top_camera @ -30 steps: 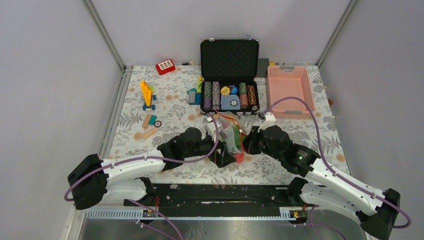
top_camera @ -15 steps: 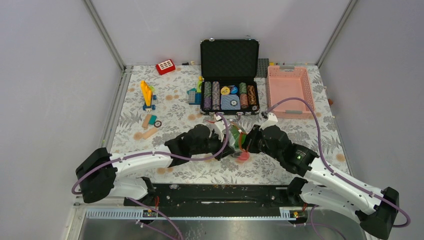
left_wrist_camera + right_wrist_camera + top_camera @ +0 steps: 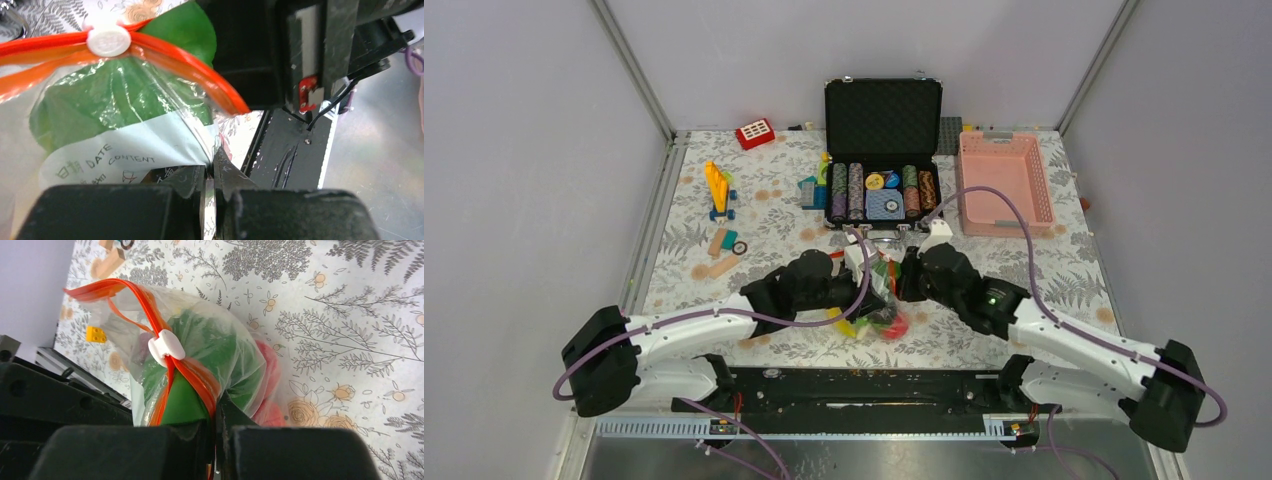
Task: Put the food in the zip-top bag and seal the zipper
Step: Adjust the fake vegetable in the zipper food storage bag.
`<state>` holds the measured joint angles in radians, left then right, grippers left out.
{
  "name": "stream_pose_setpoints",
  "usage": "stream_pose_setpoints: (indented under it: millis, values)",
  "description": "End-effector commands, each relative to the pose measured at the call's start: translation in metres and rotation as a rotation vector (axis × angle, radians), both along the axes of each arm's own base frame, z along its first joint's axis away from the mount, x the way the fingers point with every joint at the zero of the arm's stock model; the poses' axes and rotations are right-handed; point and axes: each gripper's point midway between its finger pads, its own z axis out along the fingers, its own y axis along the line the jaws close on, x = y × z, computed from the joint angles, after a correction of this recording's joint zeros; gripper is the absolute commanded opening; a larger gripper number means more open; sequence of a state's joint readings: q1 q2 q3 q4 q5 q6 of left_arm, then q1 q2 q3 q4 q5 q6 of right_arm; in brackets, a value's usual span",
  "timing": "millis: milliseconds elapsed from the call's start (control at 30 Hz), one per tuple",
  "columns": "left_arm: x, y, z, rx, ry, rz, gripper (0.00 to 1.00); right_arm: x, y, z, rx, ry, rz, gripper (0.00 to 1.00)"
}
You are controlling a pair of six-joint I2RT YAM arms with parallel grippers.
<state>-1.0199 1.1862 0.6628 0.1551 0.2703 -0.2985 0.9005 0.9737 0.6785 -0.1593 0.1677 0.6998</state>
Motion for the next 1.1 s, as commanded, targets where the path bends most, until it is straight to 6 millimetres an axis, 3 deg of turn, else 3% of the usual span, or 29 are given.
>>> stream_pose_setpoints:
  millis: [0, 100, 167, 200, 300, 367, 567, 667, 733, 800, 900, 1067]
  values:
    - [-0.018, -0.019, 0.064, -0.203, -0.101, -0.128, 0.00, 0.015, 0.001, -0.017, -0.121, -0.058, -0.016, 0.08]
    - [-0.019, -0.018, 0.059, -0.184, -0.114, -0.146, 0.00, 0.012, -0.001, -0.009, -0.136, -0.083, 0.019, 0.21]
    - [-0.021, -0.015, 0.055, -0.163, -0.140, -0.167, 0.00, 0.008, -0.011, 0.009, -0.149, -0.143, 0.046, 0.35]
    - [-0.022, -0.013, 0.054, -0.153, -0.155, -0.178, 0.00, 0.004, -0.016, 0.020, -0.157, -0.183, 0.077, 0.48]
    - [-0.025, -0.007, 0.054, -0.112, -0.211, -0.240, 0.00, -0.014, -0.034, 0.050, -0.178, -0.298, 0.187, 0.73]
    - [-0.028, 0.001, 0.051, -0.053, -0.240, -0.291, 0.00, -0.025, -0.046, 0.067, -0.183, -0.375, 0.239, 0.98]
    - [-0.039, 0.025, 0.055, 0.066, -0.461, -0.519, 0.00, -0.033, -0.072, 0.114, -0.191, -0.632, 0.263, 1.00]
    - [-0.044, 0.032, 0.062, 0.092, -0.552, -0.622, 0.00, -0.041, -0.071, 0.127, -0.225, -0.743, 0.360, 1.00]
    - [-0.049, 0.035, 0.071, 0.102, -0.616, -0.712, 0.00, -0.050, -0.065, 0.130, -0.271, -0.832, 0.486, 1.00]
    - [-0.056, 0.041, 0.075, 0.114, -0.640, -0.798, 0.00, -0.072, -0.055, 0.130, -0.292, -0.922, 0.692, 1.00]
    - [-0.070, 0.042, 0.086, 0.061, -0.649, -0.918, 0.00, -0.102, -0.048, 0.117, -0.352, -1.075, 0.998, 1.00]
    - [-0.074, 0.041, 0.074, 0.073, -0.604, -1.010, 0.00, -0.114, -0.046, 0.120, -0.415, -1.163, 1.182, 1.00]
